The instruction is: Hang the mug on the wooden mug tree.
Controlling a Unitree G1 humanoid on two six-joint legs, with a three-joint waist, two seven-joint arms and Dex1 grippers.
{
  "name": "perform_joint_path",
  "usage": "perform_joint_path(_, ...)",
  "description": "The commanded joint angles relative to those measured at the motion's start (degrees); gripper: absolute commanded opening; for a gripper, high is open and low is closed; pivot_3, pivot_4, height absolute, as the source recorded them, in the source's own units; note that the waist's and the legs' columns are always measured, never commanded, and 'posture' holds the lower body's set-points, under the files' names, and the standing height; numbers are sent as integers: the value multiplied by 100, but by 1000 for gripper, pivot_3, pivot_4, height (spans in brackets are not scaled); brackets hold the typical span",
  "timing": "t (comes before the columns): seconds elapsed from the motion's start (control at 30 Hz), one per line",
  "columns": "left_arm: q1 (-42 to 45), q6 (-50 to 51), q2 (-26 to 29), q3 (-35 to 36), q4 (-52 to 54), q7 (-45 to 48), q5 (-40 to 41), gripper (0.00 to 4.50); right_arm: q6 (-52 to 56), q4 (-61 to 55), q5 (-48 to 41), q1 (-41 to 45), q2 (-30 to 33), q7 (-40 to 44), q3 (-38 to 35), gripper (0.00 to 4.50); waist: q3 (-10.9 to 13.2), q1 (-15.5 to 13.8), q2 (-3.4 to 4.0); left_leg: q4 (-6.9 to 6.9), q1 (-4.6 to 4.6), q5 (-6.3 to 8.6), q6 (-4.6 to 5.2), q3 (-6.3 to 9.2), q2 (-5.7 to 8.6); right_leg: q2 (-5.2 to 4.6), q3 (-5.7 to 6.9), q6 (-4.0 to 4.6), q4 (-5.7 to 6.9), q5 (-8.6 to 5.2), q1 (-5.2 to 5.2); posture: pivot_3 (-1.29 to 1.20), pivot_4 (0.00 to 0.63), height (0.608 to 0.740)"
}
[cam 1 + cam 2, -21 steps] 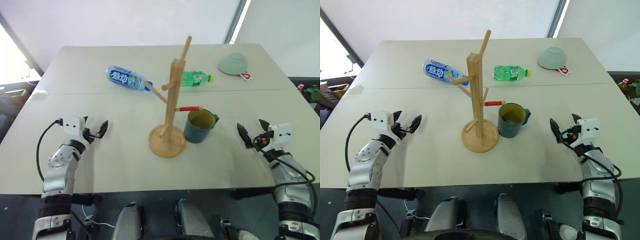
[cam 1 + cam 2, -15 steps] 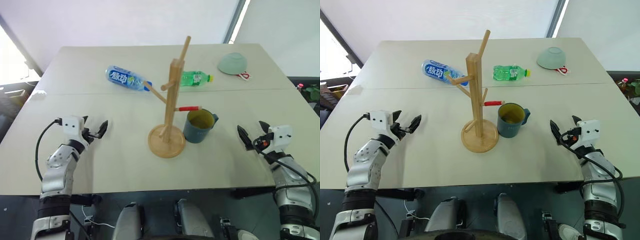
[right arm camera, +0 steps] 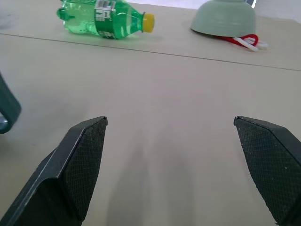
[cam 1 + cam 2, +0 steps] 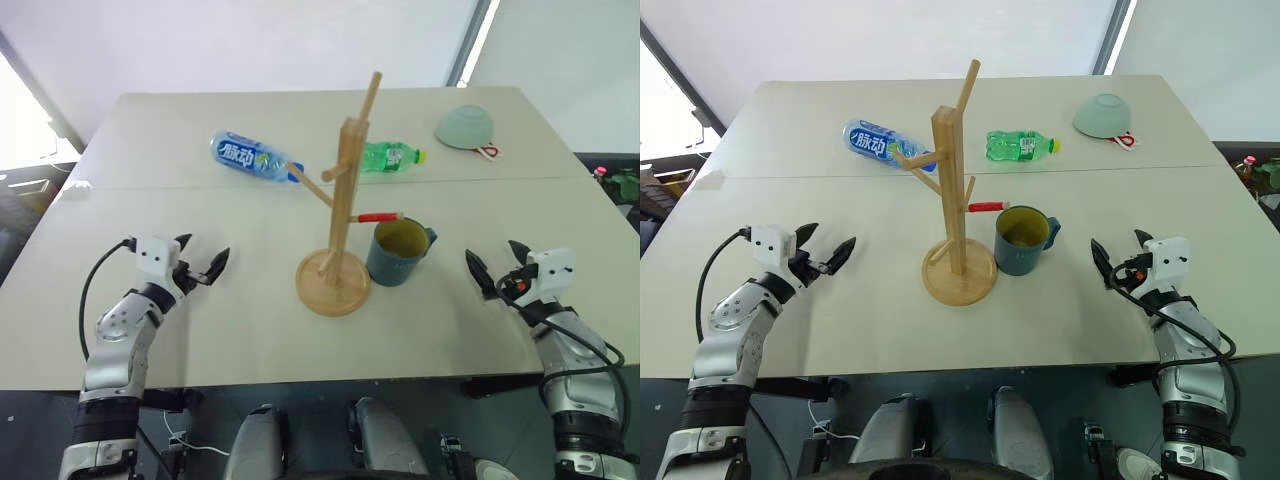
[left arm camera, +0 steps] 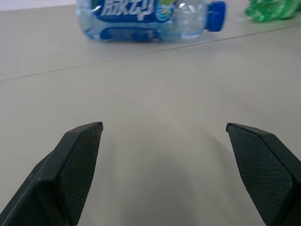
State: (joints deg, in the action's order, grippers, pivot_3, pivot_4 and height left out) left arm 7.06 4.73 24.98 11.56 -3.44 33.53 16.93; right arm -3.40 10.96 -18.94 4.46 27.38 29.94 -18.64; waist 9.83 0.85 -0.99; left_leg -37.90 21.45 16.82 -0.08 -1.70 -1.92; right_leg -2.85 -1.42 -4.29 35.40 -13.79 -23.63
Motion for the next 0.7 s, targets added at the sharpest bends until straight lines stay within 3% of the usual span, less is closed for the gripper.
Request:
perform_joint_path(0.03, -279, 13, 237, -161, 707, 767, 404, 4500, 150, -398, -257, -166, 220, 316, -163, 4452, 0, -3, 0, 1, 0, 0, 0, 0, 0, -7, 0, 1, 0, 0, 0, 0, 150, 740)
perform_joint_path(0.27, -1081, 570, 1030, -854, 2017, 2360, 994, 4500, 514, -758, -420, -228, 550, 934, 18, 4452, 1, 6, 8, 4, 3, 1, -1, -2, 2, -35, -1, 4, -5, -2, -3, 0, 150, 740)
perform_joint_path(0.7, -975, 759, 1135, -1165, 2594, 2654, 1172, 4500, 717, -217, -302, 569, 548, 1516, 430, 4452, 6, -12, 13, 5, 16, 2, 3, -4, 8, -30, 12, 3, -18, -3, -9, 0, 150, 740)
